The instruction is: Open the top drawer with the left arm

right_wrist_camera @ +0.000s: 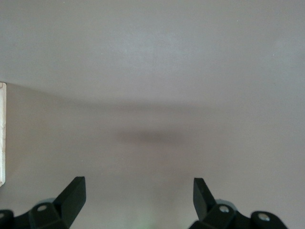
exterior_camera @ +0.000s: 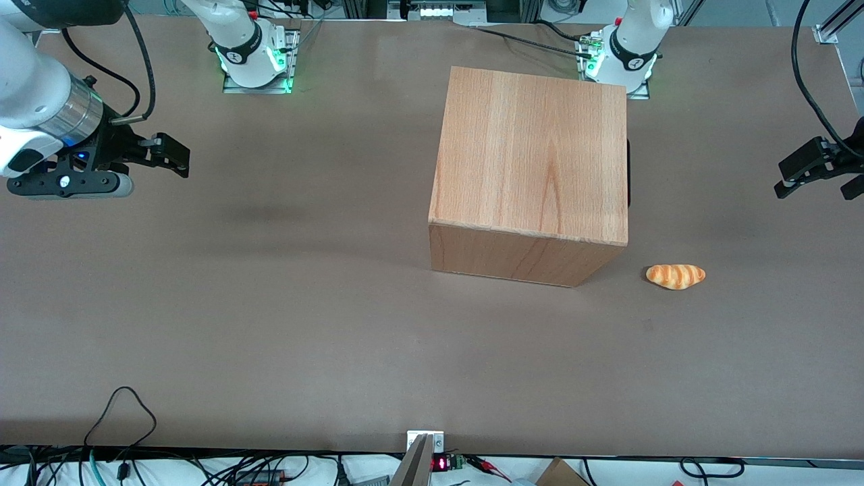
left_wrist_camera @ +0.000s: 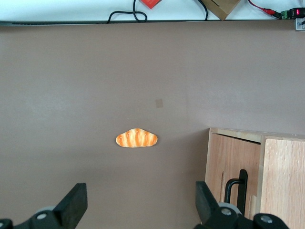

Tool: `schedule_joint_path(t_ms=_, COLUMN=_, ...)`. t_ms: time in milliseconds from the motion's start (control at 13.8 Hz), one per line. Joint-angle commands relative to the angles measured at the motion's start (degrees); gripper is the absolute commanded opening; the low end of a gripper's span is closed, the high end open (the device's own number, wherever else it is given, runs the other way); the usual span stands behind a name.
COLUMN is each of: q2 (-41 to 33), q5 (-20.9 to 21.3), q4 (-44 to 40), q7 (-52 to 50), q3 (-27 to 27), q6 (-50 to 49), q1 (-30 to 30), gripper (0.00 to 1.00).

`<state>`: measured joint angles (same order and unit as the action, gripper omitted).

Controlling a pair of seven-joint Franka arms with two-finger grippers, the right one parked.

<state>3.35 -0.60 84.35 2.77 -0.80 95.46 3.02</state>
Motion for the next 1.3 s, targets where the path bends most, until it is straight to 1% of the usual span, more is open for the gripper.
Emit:
schedule_joint_path(t_ms=0, q2=-0.71, q5=0.24, q4=-0.33, q7=0.84, q3=-0.17, q6=-1.33, q1=0.24, gripper=1.00)
schedule_joint_path(t_ms=289, q2=-1.15, q5=0.16, q4=-0.76, q7=0.40, q3=0.09, q6=-2.11, q1=0.41, gripper=1.00)
schedule_joint_path(t_ms=507, q2=-0.89, q5=-0.37, q4=0.11, q7=0.31, q3=0.09, q6=-6.76, q1=0.41, gripper=1.00)
schedule_joint_path(t_ms=724, q2=-0.80, q5=-0.90, q4=4.14, q7=0.66, q3=0.01, q6=-7.83, q1=0.15, gripper=1.00)
schedule_joint_path(t_ms=868, q2=-0.98, q5=-5.27, q4=7.30, q7=1.10, q3=0.01, q6=-7.74, q1=0.50, gripper=1.00)
schedule_joint_path(t_ms=1230, q2=-1.15, q5=-10.38, q4=15.04, q7=1.19, q3=0.01, q6=-5.20, q1=0.41, gripper=1.00)
